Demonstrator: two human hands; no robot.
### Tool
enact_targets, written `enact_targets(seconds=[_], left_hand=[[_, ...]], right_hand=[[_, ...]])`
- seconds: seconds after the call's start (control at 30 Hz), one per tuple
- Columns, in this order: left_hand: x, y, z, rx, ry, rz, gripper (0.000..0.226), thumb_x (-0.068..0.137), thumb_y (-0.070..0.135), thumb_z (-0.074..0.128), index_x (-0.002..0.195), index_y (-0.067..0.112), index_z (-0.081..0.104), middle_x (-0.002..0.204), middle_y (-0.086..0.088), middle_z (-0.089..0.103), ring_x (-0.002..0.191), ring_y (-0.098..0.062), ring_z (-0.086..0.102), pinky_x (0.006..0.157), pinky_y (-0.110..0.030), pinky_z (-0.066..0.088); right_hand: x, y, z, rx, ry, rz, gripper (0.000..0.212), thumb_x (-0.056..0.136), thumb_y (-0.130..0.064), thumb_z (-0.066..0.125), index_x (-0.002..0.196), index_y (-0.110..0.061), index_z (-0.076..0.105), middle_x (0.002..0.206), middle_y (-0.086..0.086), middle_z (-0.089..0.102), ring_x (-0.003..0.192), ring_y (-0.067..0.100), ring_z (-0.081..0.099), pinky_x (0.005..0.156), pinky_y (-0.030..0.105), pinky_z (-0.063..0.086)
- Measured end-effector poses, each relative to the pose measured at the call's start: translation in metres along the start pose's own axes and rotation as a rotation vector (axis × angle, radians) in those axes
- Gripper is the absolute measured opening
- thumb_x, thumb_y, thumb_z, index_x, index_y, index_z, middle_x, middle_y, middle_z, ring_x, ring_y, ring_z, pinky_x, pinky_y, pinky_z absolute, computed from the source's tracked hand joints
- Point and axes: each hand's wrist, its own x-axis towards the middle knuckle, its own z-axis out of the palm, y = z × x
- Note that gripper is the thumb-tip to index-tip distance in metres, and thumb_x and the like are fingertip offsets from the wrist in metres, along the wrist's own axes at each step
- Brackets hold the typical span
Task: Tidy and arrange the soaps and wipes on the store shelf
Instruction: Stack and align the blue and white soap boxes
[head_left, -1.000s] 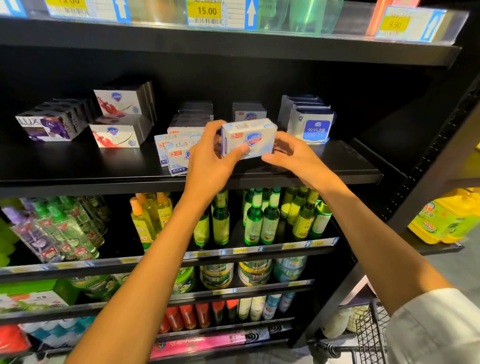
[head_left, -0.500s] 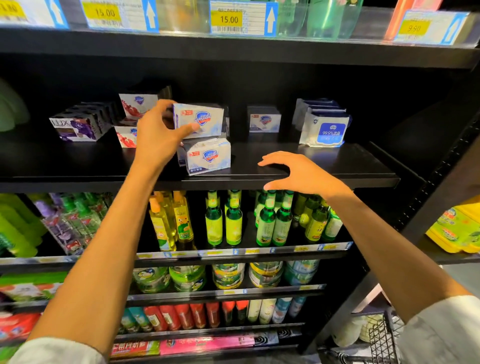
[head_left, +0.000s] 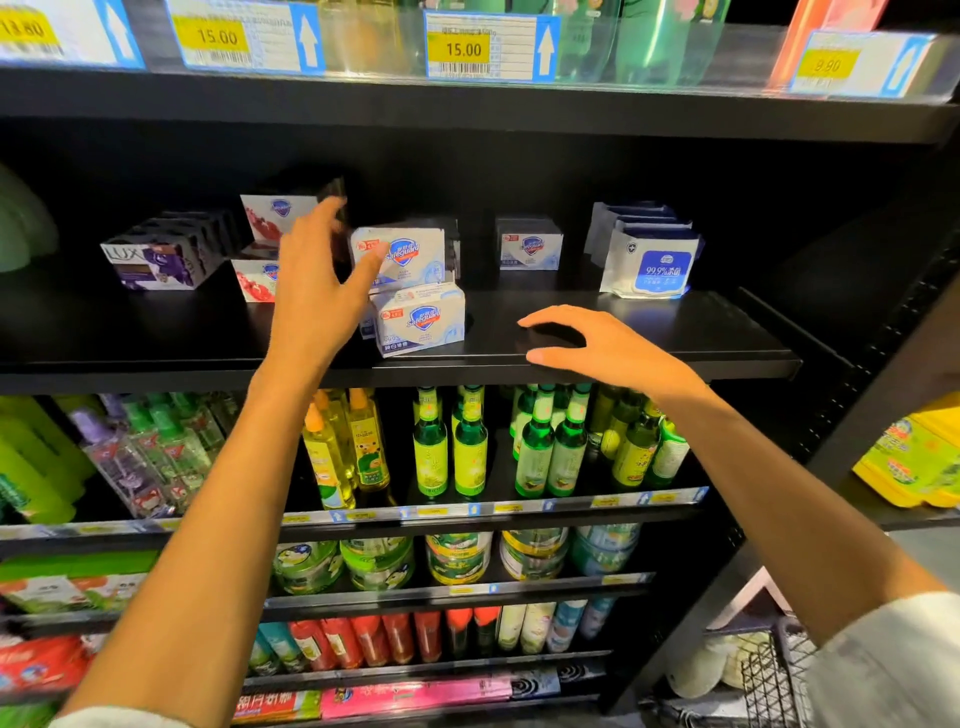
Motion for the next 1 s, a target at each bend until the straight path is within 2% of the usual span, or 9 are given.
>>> enact_targets(seconds=[0.1,0.2,0.37,0.57,0.67,0.73,0.8,0.9,1.0], left_hand=[[-0.022,0.026,0.0,0.163,0.174,0.259,0.047,0.106,0.041,0.056,0.143,0.012,0.053,0.131,-0.013,0.056,0.122,-0.027,0.05,0.1,-0.034,0.042],[-0.04,0.048,0.016,0.201,0.164,0.406,0.04,0.106,0.034,0.056,0.134,0.007,0.06,0.123,-0.016,0.059,0.113,-0.032,0.053,0.095,-0.042,0.045],[-0.06,0.058,0.075,0.205,-0.206,0.569,0.04,0.104,0.037,0.057,0.127,0.005,0.065,0.115,-0.014,0.064,0.105,-0.035,0.06,0.089,-0.049,0.05],[-0.051,0.05,0.112,0.288,-0.555,0.506,0.058,0.104,0.051,0.054,0.146,0.011,0.057,0.146,-0.008,0.057,0.135,-0.026,0.052,0.105,-0.043,0.048],[-0.051,0.043,0.116,0.322,-0.51,0.52,0.058,0.103,0.057,0.05,0.145,0.017,0.059,0.147,-0.001,0.058,0.135,-0.021,0.054,0.098,-0.041,0.052],[-0.054,0.04,0.119,0.334,-0.443,0.533,0.055,0.102,0.058,0.053,0.14,0.02,0.064,0.143,0.002,0.062,0.132,-0.019,0.058,0.091,-0.04,0.055],[-0.056,0.037,0.122,0.328,-0.388,0.558,0.052,0.1,0.057,0.057,0.135,0.02,0.068,0.136,0.003,0.067,0.125,-0.02,0.063,0.082,-0.04,0.058],[-0.057,0.035,0.126,0.309,-0.313,0.588,0.048,0.098,0.055,0.063,0.127,0.019,0.073,0.128,0.003,0.071,0.115,-0.02,0.068,0.071,-0.037,0.058],[-0.059,0.034,0.127,0.301,-0.284,0.587,0.046,0.097,0.054,0.064,0.124,0.019,0.075,0.124,0.004,0.072,0.111,-0.019,0.07,0.068,-0.035,0.058]], right_hand=[[0.004,-0.004,0.0,0.107,0.044,0.053,0.043,0.095,-0.047,0.071,0.136,-0.038,0.062,0.132,-0.02,0.064,0.116,-0.011,0.056,0.101,0.016,0.037],[0.012,-0.003,0.0,0.149,0.089,0.1,0.038,0.093,-0.044,0.074,0.13,-0.038,0.065,0.124,-0.016,0.069,0.117,-0.003,0.061,0.102,0.019,0.042],[0.04,0.013,-0.005,0.203,0.282,0.176,0.028,0.089,-0.026,0.08,0.115,-0.029,0.071,0.107,0.001,0.074,0.103,0.015,0.071,0.101,0.04,0.055],[0.081,0.026,-0.021,0.117,0.396,0.366,0.04,0.089,-0.033,0.08,0.119,-0.01,0.07,0.109,0.01,0.072,0.101,0.027,0.068,0.086,0.037,0.054],[0.106,0.027,-0.028,0.029,0.386,0.466,0.044,0.096,-0.03,0.072,0.129,-0.002,0.063,0.12,0.014,0.065,0.107,0.03,0.06,0.083,0.028,0.042],[0.12,0.018,-0.032,-0.048,0.341,0.534,0.053,0.099,-0.031,0.068,0.143,-0.005,0.052,0.139,0.012,0.056,0.129,0.033,0.052,0.099,0.029,0.039],[0.137,0.018,-0.03,-0.05,0.353,0.503,0.064,0.096,-0.038,0.072,0.147,-0.011,0.047,0.149,0.011,0.053,0.136,0.033,0.049,0.109,0.033,0.037],[0.15,0.028,-0.023,0.07,0.403,0.483,0.077,0.09,-0.036,0.08,0.153,-0.016,0.042,0.155,0.01,0.049,0.142,0.031,0.046,0.111,0.032,0.037],[0.162,0.033,-0.021,0.216,0.427,0.468,0.077,0.09,-0.024,0.08,0.154,-0.012,0.04,0.158,0.008,0.045,0.147,0.026,0.04,0.107,0.023,0.032]])
